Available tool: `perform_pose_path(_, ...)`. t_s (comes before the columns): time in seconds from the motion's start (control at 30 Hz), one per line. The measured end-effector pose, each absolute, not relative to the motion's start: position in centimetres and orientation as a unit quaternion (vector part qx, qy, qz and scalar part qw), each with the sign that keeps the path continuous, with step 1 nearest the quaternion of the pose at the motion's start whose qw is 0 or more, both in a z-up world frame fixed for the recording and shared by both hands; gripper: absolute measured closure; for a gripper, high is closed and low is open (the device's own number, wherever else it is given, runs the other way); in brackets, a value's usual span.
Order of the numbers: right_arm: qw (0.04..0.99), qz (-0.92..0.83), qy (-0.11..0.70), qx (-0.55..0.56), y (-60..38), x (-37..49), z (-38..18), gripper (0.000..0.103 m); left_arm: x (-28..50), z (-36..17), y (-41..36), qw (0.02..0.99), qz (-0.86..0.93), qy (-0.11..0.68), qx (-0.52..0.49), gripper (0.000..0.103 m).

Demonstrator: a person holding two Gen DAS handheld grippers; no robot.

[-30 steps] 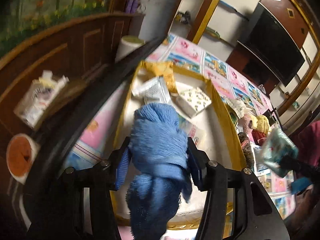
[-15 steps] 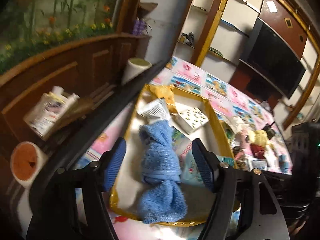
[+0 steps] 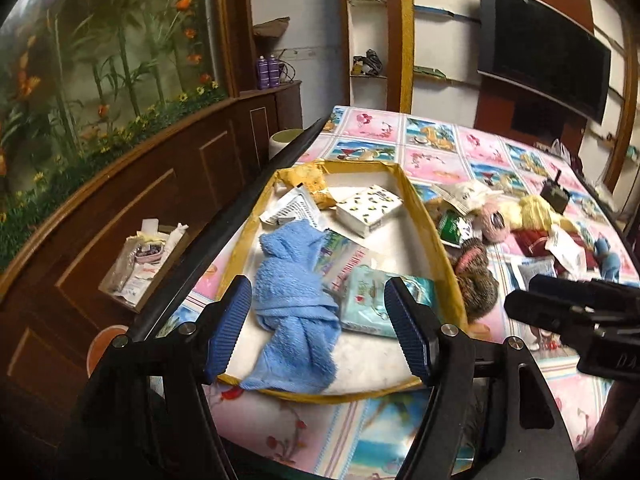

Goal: Organize soft objects
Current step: 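Place blue towel in tray with left gripper while right gripper places teal cartoon tissue pack, then grasp the white medicine packet with blue print with the left gripper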

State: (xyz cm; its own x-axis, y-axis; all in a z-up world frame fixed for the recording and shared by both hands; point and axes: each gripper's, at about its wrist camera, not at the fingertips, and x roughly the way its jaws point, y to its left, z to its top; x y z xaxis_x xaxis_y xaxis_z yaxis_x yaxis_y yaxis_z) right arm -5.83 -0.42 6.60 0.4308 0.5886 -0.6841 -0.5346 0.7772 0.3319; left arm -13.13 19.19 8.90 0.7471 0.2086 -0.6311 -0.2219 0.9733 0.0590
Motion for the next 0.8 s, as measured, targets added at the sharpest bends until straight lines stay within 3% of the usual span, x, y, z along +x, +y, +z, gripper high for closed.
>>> perform_pose_path(0.8,0.880,0.232,0.396,0.120,-14.8,-5.3,6.0,0.044,-12.5,8.9,11.3,0.924,0.065,0.373,0.058,0.033)
